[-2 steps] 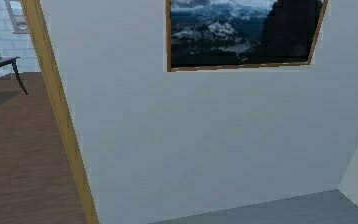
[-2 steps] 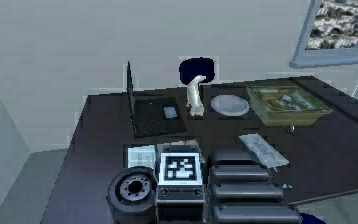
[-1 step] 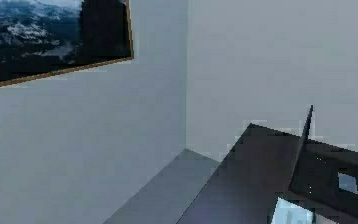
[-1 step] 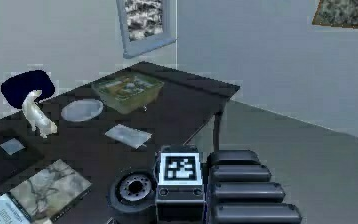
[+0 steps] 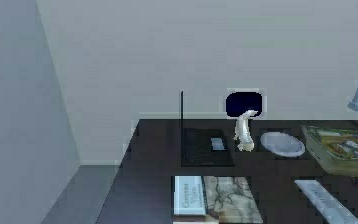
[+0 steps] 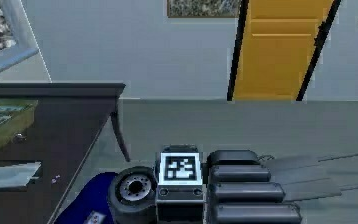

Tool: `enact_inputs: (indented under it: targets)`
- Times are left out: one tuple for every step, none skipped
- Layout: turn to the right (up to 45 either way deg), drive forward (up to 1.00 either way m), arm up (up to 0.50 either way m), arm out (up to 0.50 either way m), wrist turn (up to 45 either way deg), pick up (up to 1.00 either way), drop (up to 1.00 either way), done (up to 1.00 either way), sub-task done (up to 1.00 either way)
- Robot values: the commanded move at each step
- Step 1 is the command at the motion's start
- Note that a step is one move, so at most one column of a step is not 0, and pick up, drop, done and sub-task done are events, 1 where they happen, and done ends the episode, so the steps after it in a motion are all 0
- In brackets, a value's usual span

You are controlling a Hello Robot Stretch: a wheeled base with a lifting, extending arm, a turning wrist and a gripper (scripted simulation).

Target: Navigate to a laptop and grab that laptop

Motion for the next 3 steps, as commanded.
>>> enact_inputs:
  targets:
    - [0.0,0.1,0.0,0.0,0.0,0.0,0.0,0.0,0.0]
    - [-45.0,0.0,0.0,0.0,0.0,0.0,0.0,0.0,0.0]
    - [-30.0,0.0,0.0,0.0,0.0,0.0,0.0,0.0,0.0]
